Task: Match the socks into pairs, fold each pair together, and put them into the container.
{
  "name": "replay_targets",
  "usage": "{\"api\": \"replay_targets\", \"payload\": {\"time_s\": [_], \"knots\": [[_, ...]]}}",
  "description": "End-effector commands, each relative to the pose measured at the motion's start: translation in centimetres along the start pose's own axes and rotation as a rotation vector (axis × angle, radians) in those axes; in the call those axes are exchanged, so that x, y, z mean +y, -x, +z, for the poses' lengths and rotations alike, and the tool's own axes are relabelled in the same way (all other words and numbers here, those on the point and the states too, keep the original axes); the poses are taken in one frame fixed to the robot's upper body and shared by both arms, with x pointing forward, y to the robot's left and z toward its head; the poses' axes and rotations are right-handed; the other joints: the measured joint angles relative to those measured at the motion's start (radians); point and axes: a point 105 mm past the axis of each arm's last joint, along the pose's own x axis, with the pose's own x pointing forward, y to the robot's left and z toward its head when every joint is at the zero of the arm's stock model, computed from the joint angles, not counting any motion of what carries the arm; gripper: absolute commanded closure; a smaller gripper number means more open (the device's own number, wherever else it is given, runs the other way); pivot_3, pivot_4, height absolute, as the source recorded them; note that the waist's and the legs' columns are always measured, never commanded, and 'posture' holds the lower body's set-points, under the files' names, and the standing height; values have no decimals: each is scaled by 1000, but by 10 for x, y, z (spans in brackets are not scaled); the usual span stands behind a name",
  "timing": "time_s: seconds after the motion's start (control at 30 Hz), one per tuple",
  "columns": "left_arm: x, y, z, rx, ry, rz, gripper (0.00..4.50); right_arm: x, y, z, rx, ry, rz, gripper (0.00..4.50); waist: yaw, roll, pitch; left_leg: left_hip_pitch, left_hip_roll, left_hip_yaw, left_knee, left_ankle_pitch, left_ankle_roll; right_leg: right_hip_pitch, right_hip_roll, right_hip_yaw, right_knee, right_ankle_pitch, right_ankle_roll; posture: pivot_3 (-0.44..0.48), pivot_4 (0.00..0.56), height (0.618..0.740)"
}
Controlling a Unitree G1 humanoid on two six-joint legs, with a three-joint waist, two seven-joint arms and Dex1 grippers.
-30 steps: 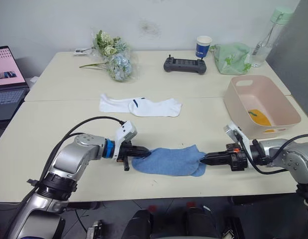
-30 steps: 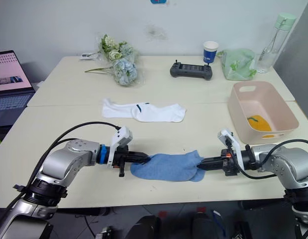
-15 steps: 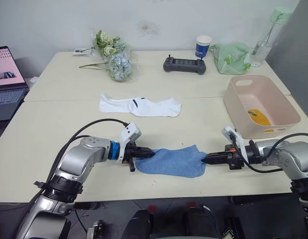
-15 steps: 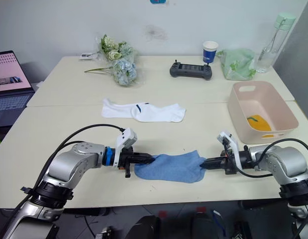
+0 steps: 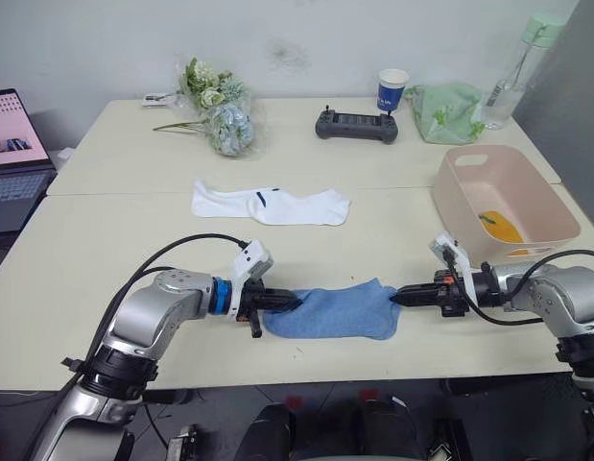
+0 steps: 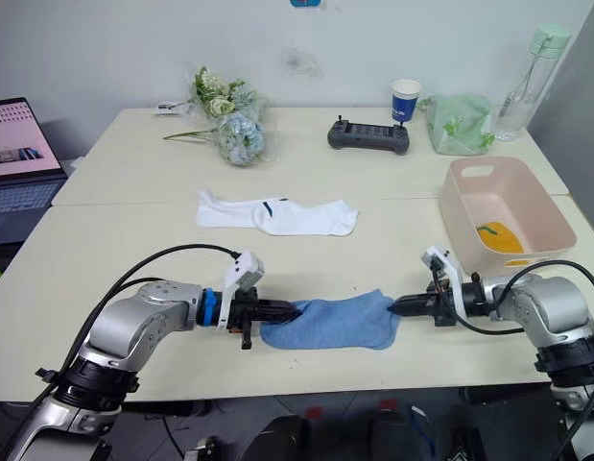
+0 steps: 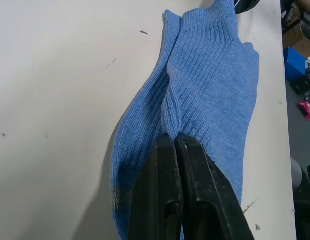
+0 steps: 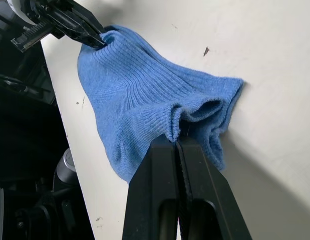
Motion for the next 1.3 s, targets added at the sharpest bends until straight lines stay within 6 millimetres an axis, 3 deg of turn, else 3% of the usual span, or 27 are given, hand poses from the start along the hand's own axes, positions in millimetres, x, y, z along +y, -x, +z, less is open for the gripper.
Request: {"api": "replay_targets", "payload": {"time_s": [0.03,0.53,1.17,1.3], "knots": [[-4,4,6,-23,-27,1,4500,-6,-2,2,2,43,-50,4487,0,0,0,0,0,0,0,0,0,0,0,0,0,0,0,0,150,740],[5,5,7,-23,-32,40,4500,-12,4,-5,35,20,-88,4487,0,0,0,0,0,0,0,0,0,0,0,0,0,0,0,0,150,740],[11,5,3,-3,-52,65,4500,-2,2,-6,49,-10,-49,4487,0,0,0,0,0,0,0,0,0,0,0,0,0,0,0,0,150,740],[9,7,6,-15,-52,46,3600,-2,2,-6,48,-11,-47,4500,0,0,0,0,0,0,0,0,0,0,0,0,0,0,0,0,150,740]]}}
